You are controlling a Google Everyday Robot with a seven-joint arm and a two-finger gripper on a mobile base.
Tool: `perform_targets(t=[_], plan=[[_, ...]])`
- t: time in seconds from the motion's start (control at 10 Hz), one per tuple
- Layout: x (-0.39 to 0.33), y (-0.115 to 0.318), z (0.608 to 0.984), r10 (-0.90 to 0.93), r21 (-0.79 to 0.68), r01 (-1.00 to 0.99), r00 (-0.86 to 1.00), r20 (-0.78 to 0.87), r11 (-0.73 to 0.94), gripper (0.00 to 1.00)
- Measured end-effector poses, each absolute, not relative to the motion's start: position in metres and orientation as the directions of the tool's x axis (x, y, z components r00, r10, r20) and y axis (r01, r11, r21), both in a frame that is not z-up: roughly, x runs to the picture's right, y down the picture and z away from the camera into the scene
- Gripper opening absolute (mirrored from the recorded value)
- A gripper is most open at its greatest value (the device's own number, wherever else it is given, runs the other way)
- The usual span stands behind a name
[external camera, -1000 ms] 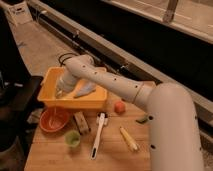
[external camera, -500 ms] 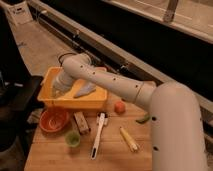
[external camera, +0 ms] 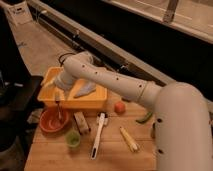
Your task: Place fork in red bowl
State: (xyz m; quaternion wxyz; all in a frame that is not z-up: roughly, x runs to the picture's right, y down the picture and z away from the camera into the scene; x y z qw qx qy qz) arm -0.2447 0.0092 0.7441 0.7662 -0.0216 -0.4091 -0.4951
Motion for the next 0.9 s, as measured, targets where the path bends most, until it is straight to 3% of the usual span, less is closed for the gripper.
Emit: perform_targets(t=[0.2, 0.9], plan=[[-0.225, -0.008, 0.733, -0.762, 0.369, 0.772, 0.221, 0.609, 0.518, 0.72], [-0.228, -0.006, 0.733, -0.762, 0.371, 0.772, 0.216, 0.611, 0.516, 0.72]])
